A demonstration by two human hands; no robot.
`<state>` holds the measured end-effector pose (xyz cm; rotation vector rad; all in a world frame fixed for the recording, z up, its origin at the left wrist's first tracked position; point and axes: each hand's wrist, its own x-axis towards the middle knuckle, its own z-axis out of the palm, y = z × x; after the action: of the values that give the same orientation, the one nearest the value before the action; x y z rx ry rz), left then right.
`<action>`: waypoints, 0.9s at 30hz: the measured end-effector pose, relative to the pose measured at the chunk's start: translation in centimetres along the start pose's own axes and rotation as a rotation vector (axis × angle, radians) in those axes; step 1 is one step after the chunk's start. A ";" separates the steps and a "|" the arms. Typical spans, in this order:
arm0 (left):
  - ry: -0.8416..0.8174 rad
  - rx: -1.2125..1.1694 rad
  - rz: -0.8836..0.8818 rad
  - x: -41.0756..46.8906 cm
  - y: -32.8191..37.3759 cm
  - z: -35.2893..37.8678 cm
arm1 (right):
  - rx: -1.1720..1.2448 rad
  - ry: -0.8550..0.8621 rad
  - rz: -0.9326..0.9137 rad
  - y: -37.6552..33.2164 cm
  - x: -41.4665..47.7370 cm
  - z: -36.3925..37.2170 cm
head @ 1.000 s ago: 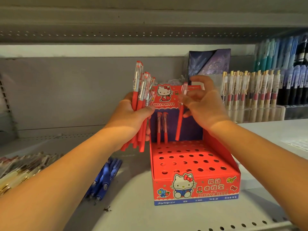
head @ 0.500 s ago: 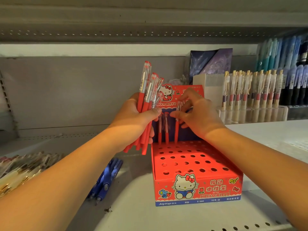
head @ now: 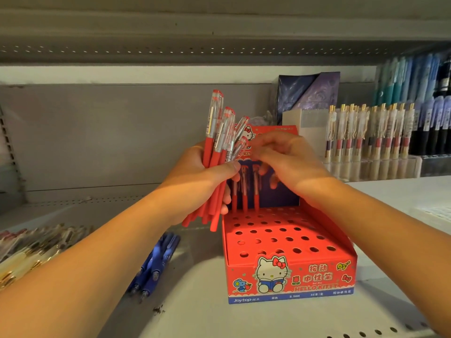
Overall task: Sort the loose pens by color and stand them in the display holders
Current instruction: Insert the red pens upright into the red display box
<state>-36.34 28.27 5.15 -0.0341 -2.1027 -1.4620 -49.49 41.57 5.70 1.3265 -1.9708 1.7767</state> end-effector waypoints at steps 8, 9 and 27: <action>-0.060 -0.013 -0.055 -0.3 0.0 0.4 | 0.359 -0.111 0.082 -0.4 -0.7 0.9; -0.065 -0.023 -0.058 -0.2 0.0 0.4 | 0.389 -0.118 0.089 -0.4 -0.7 0.9; 0.102 -0.037 -0.012 0.9 -0.9 -0.1 | -0.151 0.225 -0.100 -0.2 1.3 -1.7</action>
<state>-37.30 27.55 4.86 0.0386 -1.9970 -1.4784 -50.81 42.46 7.13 1.1049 -1.8427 1.6185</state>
